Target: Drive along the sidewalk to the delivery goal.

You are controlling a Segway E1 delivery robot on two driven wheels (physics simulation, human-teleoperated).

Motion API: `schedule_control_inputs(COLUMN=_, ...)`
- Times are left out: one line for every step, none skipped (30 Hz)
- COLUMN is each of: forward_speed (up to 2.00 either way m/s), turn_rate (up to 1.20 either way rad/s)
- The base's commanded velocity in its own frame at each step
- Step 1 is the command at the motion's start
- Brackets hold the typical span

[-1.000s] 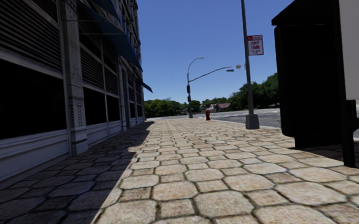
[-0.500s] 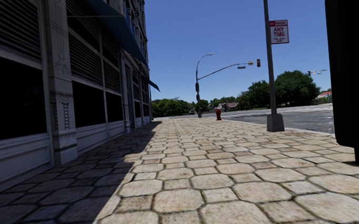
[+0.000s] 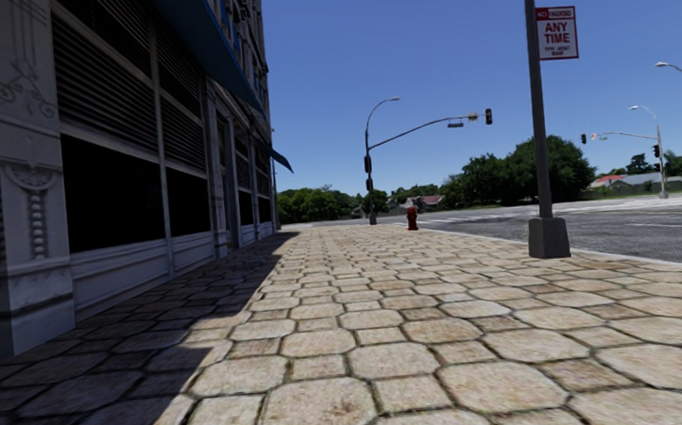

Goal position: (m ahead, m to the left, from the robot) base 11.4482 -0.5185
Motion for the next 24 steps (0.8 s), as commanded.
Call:
schedule_control_inputs(forward_speed=2.0, turn_rate=0.0)
schedule_control_inputs(forward_speed=2.0, turn_rate=0.0)
schedule_control_inputs(forward_speed=2.0, turn_rate=0.0)
schedule_control_inputs(forward_speed=2.0, turn_rate=0.0)
schedule_control_inputs(forward_speed=2.0, turn_rate=0.0)
schedule_control_inputs(forward_speed=2.0, turn_rate=0.0)
schedule_control_inputs(forward_speed=2.0, turn_rate=0.0)
schedule_control_inputs(forward_speed=2.0, turn_rate=0.0)
schedule_control_inputs(forward_speed=2.0, turn_rate=0.0)
schedule_control_inputs(forward_speed=2.0, turn_rate=0.0)
schedule_control_inputs(forward_speed=2.0, turn_rate=0.0)
schedule_control_inputs(forward_speed=2.0, turn_rate=0.0)
schedule_control_inputs(forward_speed=2.0, turn_rate=0.0)
schedule_control_inputs(forward_speed=2.0, turn_rate=0.0)
schedule_control_inputs(forward_speed=2.0, turn_rate=0.0)
schedule_control_inputs(forward_speed=2.0, turn_rate=0.0)
schedule_control_inputs(forward_speed=2.0, turn_rate=0.0)
schedule_control_inputs(forward_speed=2.0, turn_rate=0.0)
schedule_control_inputs(forward_speed=2.0, turn_rate=0.0)
schedule_control_inputs(forward_speed=2.0, turn_rate=0.0)
schedule_control_inputs(forward_speed=2.0, turn_rate=0.0)
schedule_control_inputs(forward_speed=2.0, turn_rate=0.0)
schedule_control_inputs(forward_speed=2.0, turn_rate=0.0)
schedule_control_inputs(forward_speed=2.0, turn_rate=0.0)
